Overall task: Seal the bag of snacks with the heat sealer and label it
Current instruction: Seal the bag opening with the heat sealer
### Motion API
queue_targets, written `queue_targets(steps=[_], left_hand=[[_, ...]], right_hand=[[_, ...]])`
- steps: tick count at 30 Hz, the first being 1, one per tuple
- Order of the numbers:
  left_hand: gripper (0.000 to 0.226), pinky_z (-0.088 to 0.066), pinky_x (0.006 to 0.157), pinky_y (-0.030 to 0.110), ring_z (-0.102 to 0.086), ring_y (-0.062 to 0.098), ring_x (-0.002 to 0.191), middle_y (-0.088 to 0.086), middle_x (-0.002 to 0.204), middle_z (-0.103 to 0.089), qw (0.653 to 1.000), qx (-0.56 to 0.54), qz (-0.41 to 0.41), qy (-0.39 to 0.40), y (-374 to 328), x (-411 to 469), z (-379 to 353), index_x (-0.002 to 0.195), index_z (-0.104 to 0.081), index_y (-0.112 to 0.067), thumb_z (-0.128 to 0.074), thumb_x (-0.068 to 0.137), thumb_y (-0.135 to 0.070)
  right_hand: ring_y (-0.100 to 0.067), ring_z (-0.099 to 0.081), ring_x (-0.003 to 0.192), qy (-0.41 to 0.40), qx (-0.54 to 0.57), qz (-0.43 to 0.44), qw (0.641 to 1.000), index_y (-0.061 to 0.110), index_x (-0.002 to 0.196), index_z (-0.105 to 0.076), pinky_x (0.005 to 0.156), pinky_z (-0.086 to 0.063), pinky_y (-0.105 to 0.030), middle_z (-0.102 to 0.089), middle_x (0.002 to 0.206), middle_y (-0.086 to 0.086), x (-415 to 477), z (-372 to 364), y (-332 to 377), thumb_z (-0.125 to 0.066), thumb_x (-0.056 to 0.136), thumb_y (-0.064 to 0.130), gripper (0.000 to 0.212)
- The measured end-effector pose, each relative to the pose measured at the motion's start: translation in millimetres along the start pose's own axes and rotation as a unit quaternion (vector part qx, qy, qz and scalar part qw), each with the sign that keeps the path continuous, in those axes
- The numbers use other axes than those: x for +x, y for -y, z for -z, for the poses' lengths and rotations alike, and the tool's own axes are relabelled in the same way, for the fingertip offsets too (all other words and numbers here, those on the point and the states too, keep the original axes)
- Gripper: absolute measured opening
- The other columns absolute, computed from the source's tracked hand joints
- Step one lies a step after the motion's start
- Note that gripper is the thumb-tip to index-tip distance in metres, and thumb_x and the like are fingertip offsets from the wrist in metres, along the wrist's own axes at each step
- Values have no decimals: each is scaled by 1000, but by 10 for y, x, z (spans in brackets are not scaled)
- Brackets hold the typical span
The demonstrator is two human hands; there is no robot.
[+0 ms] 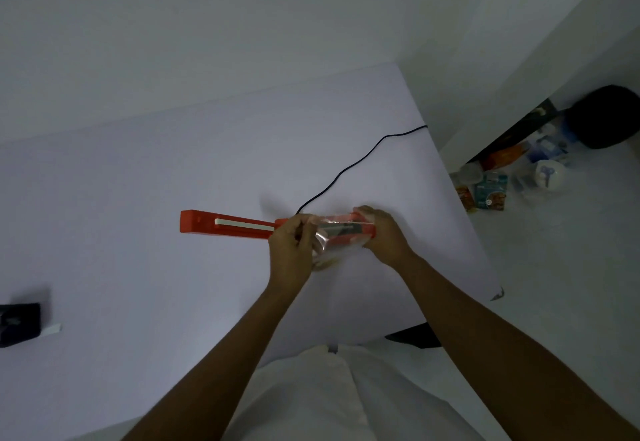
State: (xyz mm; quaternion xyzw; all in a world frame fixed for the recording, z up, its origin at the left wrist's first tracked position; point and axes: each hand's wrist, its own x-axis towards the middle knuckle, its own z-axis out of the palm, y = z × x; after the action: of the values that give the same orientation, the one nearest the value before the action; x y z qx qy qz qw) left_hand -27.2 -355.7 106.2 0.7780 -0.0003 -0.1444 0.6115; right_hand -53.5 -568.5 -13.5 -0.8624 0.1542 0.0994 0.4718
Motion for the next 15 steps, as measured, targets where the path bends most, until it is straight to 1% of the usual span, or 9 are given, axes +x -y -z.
queue_targets(steps=[2,3,5,7,8,9,11,13,15], left_hand=[[19,-61,53,38,-67,28,66,16,74,-67,998,-32,48,4,70,-60,81,98,-68,-7,-56,98,-22],[19,-61,53,43,-67,33,69,18,76,-66,997,-43,60,4,116,-84,125,98,-68,-8,-56,98,-23],[20,-61,55,46,-66,36,70,20,78,-65,997,-46,65,2,170,-134,220,99,-68,-9,-56,98,-24],[22,-60,53,39,-65,31,68,21,81,-66,996,-55,70,-1,161,-185,320,99,-68,-5,-55,98,-23],[23,-58,49,32,-65,26,66,20,83,-67,996,-54,68,-4,145,-208,373,99,-67,-3,-54,98,-22],[23,-54,45,25,-65,21,63,18,83,-69,997,-50,65,-7,129,-232,428,98,-67,-2,-53,98,-20],[20,-49,43,17,-65,15,59,12,82,-70,998,-39,52,-14,135,-281,543,97,-67,-5,-52,99,-17],[18,-49,44,18,-67,18,60,7,81,-72,999,-24,35,-21,192,-316,671,96,-68,-13,-51,99,-17],[18,-50,49,19,-69,23,63,7,82,-72,999,-23,38,-26,265,-349,819,96,-68,-14,-50,99,-16]], right_hand=[[-23,-54,124,-2,-19,9,1000,16,133,-57,109,-43,-46,-59,134,-6,-3,-29,-49,-89,65,30,76],[-23,-48,131,-8,-26,1,1000,17,136,-56,114,-38,-43,-55,140,-6,-33,-40,-37,-89,66,28,78],[-21,-40,137,-60,-37,-3,998,16,136,-56,116,-32,-38,-50,145,-4,-161,-69,62,-83,74,17,67],[-20,-45,132,-152,-28,39,987,14,129,-62,113,-37,-35,-55,138,-5,-349,-126,163,-74,83,8,48],[-19,-50,126,-181,-8,61,982,13,124,-64,110,-41,-34,-59,132,-5,-445,-174,228,-70,85,5,40],[-18,-55,120,-183,27,69,980,13,119,-66,107,-45,-33,-63,125,-4,-534,-224,314,-67,86,1,35],[-14,-62,112,-113,107,44,987,19,113,-66,102,-49,-32,-67,115,1,-683,-354,495,-63,85,-8,40],[-9,-61,109,-3,141,21,990,30,112,-63,99,-47,-28,-66,113,8,-801,-514,678,-60,83,-12,51],[-7,-60,110,86,174,-2,981,36,114,-60,98,-47,-21,-64,118,12,-858,-684,848,-63,85,-8,53]])
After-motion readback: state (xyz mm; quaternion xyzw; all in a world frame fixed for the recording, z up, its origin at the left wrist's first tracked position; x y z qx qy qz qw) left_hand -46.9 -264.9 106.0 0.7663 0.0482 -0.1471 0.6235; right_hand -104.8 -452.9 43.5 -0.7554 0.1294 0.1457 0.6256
